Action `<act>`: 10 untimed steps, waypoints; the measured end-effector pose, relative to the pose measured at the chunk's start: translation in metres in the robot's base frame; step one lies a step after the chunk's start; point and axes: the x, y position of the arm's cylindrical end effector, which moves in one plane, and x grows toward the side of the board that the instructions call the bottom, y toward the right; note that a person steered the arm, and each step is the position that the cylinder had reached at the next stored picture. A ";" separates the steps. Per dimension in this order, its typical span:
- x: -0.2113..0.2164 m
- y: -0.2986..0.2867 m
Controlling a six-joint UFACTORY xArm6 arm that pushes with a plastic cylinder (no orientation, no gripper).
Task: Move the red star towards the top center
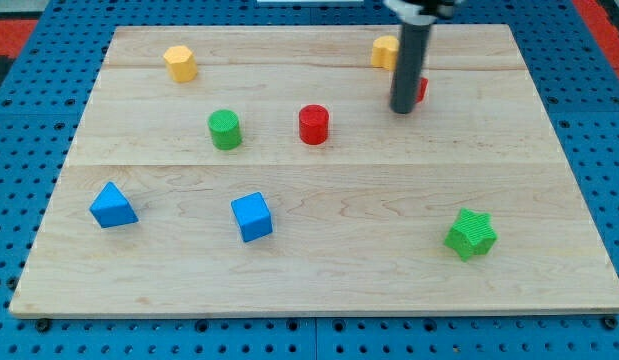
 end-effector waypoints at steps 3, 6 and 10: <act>-0.039 0.024; -0.039 -0.062; -0.069 -0.189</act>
